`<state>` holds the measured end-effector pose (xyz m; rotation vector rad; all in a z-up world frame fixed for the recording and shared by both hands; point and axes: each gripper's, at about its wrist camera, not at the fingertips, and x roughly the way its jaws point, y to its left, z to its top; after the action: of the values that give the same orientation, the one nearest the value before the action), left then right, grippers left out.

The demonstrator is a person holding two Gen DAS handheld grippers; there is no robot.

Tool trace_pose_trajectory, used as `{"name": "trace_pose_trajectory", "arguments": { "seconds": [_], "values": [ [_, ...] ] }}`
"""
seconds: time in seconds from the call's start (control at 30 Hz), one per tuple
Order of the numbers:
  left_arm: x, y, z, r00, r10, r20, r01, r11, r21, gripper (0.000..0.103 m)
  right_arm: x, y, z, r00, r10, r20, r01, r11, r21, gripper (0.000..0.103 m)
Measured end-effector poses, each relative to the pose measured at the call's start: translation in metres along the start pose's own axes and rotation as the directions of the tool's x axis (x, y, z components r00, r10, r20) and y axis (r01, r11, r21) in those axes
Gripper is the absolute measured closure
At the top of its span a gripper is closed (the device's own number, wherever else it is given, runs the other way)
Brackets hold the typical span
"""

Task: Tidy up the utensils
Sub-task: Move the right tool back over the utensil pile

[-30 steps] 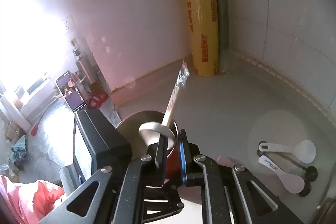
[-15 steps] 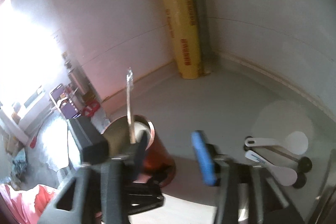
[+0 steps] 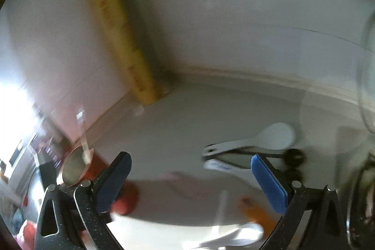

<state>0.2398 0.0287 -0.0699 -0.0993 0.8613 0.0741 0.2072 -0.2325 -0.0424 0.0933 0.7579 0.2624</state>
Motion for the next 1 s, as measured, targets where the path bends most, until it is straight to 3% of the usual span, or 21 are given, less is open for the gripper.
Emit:
{"name": "trace_pose_trajectory", "arguments": {
  "seconds": [0.1, 0.23, 0.4, 0.57, 0.67, 0.87, 1.0],
  "values": [
    [-0.003, 0.001, 0.001, 1.000, 0.002, -0.001, -0.002, 1.000, 0.000, 0.013, -0.003, -0.027, -0.003, 0.997, -0.069, -0.021, 0.070, 0.997, 0.033, 0.000],
    [-0.003, 0.001, 0.002, 1.000, 0.003, -0.001, -0.003, 1.000, -0.004, 0.013, 0.002, -0.074, -0.012, 0.988, -0.057, -0.147, 0.085, 0.978, 0.192, 0.000],
    [-0.004, 0.000, 0.001, 1.000, 0.005, -0.001, -0.005, 1.000, -0.003, 0.013, 0.005, -0.114, -0.025, 0.976, -0.088, -0.201, 0.150, 0.937, 0.315, 0.000],
    [-0.004, 0.000, 0.001, 1.000, 0.005, -0.002, -0.005, 1.000, -0.003, 0.013, 0.015, -0.134, -0.038, 0.980, 0.046, -0.196, 0.053, 0.880, 0.472, 0.000],
    [-0.004, 0.000, 0.001, 1.000, 0.006, -0.002, -0.006, 1.000, -0.003, 0.013, 0.027, -0.139, -0.044, 0.978, 0.077, -0.195, 0.036, 0.855, 0.517, 0.001],
    [-0.003, 0.000, 0.001, 1.000, 0.005, -0.002, -0.005, 1.000, -0.002, 0.013, 0.045, -0.139, -0.046, 0.973, 0.097, -0.209, 0.030, 0.846, 0.533, 0.014],
    [-0.004, 0.001, 0.001, 1.000, 0.005, -0.002, -0.005, 1.000, 0.000, 0.013, 0.060, -0.139, -0.048, 0.968, 0.129, -0.216, 0.011, 0.836, 0.549, 0.032]
  ]
}}
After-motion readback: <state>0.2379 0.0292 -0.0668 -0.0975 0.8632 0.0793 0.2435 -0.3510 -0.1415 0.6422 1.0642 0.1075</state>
